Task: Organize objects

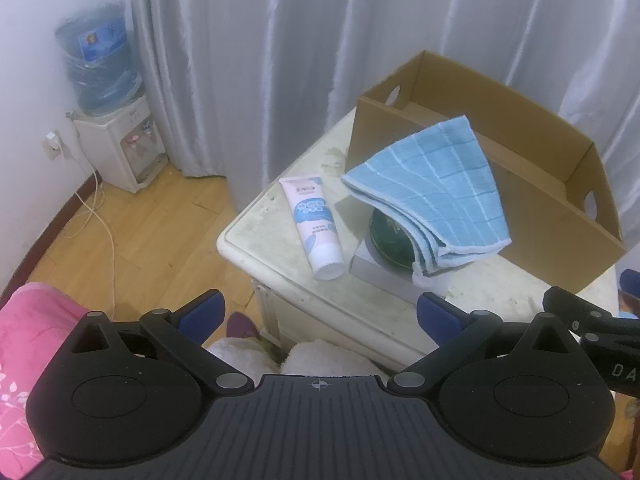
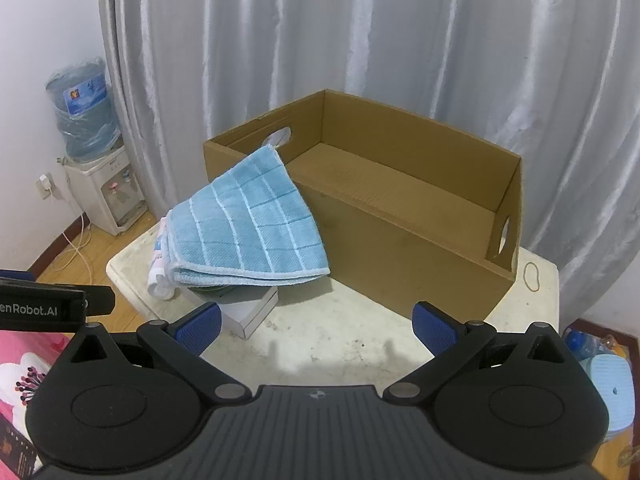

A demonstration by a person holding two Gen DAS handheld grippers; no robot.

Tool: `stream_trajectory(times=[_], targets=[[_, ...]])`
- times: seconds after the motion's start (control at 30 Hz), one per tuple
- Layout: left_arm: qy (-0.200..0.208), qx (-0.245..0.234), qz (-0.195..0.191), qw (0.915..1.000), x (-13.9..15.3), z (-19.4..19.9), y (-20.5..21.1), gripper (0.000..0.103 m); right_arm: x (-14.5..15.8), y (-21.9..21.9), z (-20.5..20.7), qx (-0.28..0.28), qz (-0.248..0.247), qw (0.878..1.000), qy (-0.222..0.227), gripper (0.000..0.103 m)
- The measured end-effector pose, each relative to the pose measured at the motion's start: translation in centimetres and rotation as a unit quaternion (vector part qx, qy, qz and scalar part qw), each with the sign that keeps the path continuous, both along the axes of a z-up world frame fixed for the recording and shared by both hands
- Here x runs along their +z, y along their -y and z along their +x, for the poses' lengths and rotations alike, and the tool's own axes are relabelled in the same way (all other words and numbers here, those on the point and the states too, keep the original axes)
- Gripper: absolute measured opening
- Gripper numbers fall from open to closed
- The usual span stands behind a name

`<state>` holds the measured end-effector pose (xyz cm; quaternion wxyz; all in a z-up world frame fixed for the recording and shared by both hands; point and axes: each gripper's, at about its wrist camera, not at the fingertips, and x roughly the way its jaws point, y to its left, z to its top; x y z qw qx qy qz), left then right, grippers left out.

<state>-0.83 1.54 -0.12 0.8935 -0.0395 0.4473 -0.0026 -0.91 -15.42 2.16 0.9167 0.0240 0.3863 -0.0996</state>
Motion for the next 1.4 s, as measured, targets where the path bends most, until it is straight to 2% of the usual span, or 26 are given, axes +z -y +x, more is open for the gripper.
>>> stream_trajectory(times=[0.8, 1.03, 1.23, 1.4], targets=[[-0.003, -0.011, 0.016, 0.9998, -0.3, 1.0, 1.0, 0.103, -0.1, 0.6, 0.7, 0.002, 0.019, 1.000, 0.003, 0.103], [0.004, -0.013, -0.011, 0.9999, -0.5, 1.6, 0.6, 0.103, -0.3, 1.8, 1.2, -0.001, 0.040, 0.999, 0.018, 0.103], [0.019, 0.009, -0.038, 0.9990, -0.8, 2.5, -0.3, 0.103, -0.5, 3.7, 2.1, -0.004, 0.080, 0.996, 0.049, 0.103], [0.033, -0.002, -0.069, 0.9971, -0.9, 3.4, -0.5, 0.103, -1.6, 5.9, 3.9, -0.001, 0.154, 0.986, 0.061, 0.103]])
